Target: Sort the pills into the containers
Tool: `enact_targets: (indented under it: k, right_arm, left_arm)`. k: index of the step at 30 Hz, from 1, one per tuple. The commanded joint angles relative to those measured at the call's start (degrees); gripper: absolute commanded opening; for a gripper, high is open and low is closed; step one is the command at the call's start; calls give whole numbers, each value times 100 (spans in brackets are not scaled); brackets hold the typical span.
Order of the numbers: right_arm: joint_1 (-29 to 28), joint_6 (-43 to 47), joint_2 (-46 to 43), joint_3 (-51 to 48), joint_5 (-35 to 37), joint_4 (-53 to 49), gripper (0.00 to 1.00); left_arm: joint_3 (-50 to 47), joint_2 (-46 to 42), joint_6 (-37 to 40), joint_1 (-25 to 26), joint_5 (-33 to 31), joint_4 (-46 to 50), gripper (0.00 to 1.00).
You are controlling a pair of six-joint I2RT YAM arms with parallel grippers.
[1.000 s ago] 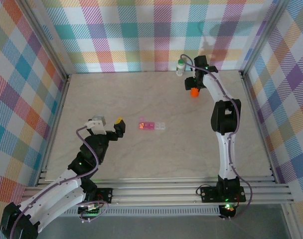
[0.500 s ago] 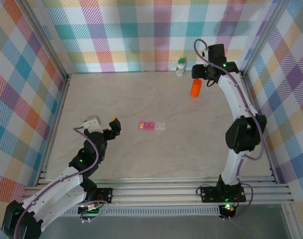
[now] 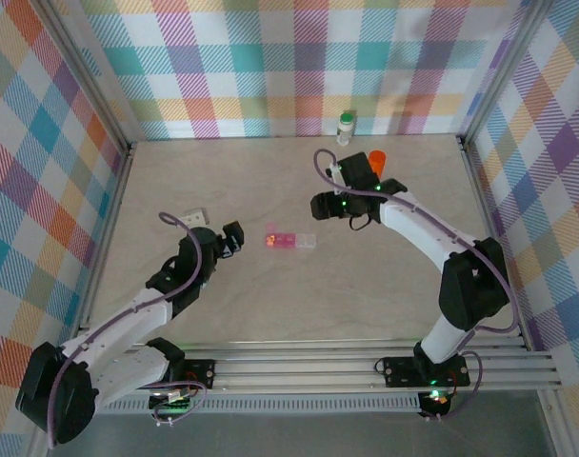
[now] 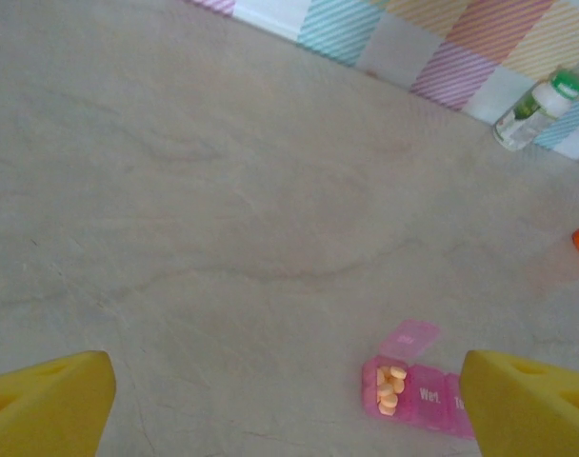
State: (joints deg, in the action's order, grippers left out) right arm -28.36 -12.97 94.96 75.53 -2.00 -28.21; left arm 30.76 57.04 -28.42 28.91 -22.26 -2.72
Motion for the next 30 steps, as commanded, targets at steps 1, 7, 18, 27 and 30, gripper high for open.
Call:
enact_targets:
  k: [1,7,18,27,30]
  right_arm:
    - [5,-502,-83,-354,-389,798,72]
    - [-26,-615,363,-415,-426,868,70]
    - [-348,-636,1148,-412,-437,1145,70]
    - [-477,-343,1476,-485,-420,1172,67]
    - [-496,-297,1575,-486,-389,1189,67]
  left_arm:
    - [336,251,-387,-303,750,399,92]
    - [607,973,-680,-776,1467,553,88]
    - [1387,2212,-1096,-1203,2187,614,83]
    - [2408,3111,-1200,-1203,2230,1399,82]
    - [2713,3499,-1245,-1196,2361,1435,79]
